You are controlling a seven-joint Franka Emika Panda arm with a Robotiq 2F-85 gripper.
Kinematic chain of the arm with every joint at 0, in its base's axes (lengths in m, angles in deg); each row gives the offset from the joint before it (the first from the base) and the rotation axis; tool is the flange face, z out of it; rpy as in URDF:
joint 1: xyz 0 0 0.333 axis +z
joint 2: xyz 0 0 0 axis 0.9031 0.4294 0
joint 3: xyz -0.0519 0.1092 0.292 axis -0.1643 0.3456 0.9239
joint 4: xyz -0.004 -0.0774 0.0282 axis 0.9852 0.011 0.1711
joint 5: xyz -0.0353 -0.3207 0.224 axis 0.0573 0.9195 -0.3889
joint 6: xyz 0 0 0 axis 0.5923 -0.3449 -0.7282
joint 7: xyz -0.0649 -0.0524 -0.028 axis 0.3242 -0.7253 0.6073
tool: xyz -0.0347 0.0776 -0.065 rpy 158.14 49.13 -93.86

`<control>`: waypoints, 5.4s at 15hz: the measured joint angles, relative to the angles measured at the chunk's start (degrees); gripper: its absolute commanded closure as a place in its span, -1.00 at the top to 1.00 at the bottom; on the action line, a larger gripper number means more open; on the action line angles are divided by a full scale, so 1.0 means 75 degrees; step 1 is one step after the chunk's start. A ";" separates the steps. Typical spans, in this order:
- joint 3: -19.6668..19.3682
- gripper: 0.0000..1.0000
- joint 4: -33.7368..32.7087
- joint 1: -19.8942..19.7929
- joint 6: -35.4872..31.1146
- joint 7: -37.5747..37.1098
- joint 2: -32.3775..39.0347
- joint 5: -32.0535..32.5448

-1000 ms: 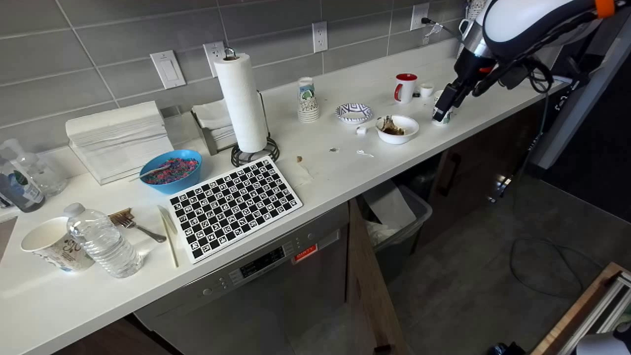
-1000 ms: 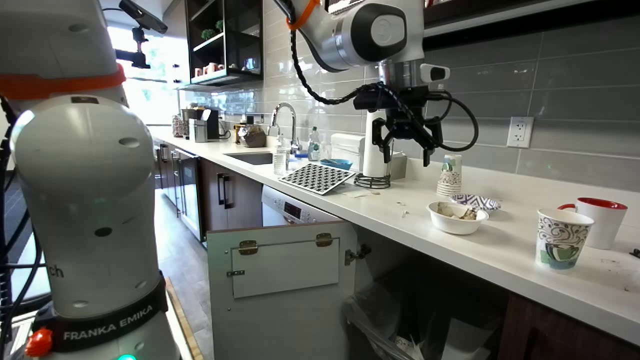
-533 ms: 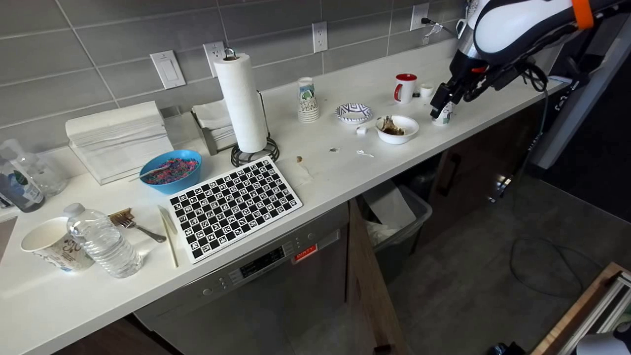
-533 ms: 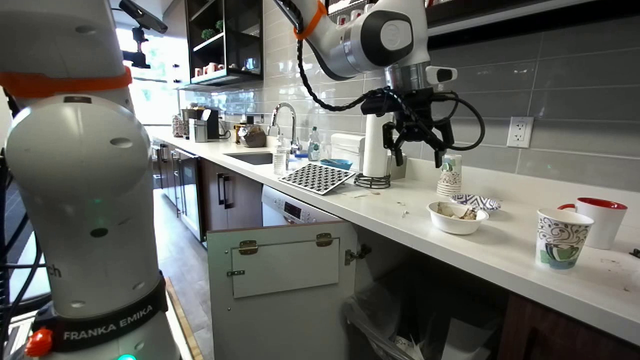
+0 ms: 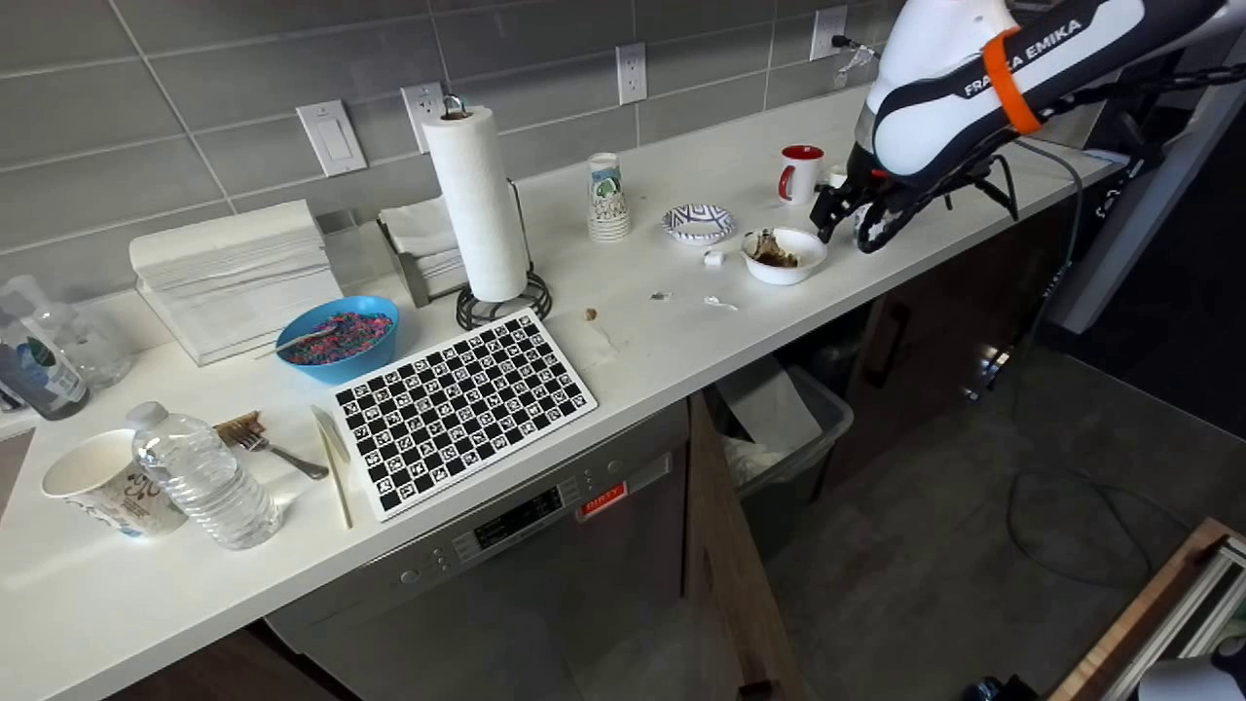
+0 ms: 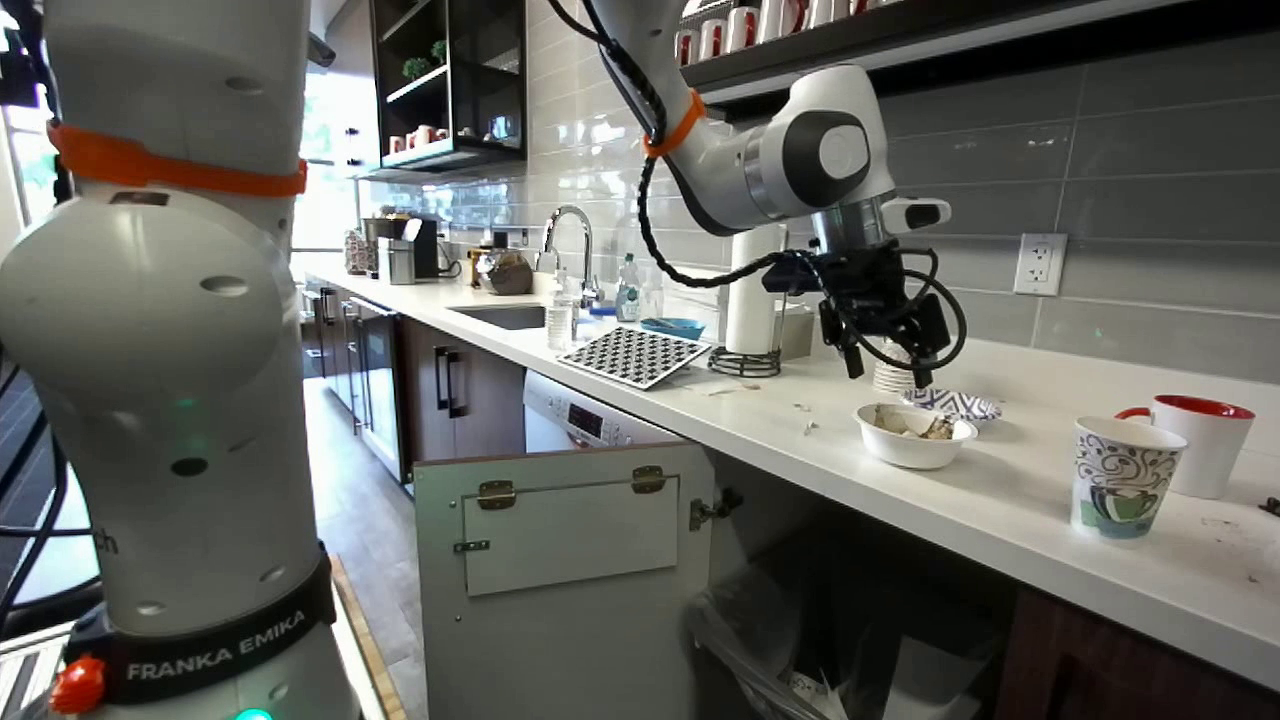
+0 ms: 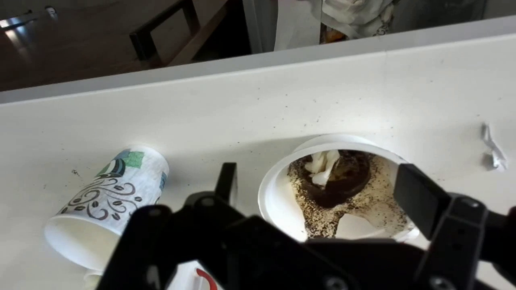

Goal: Take an item out of the bowl and put it into the bin

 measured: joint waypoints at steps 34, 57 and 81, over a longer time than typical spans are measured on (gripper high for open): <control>-0.0437 -0.96 -0.2970 -0.0031 -0.0695 -0.1474 0.3141 -0.1122; 0.3367 -0.96 0.0660 -0.3440 -0.1195 0.6163 0.0403 -0.6264; 0.0623 -0.96 0.0859 -0.1277 -0.0630 0.7952 -0.0048 -0.8375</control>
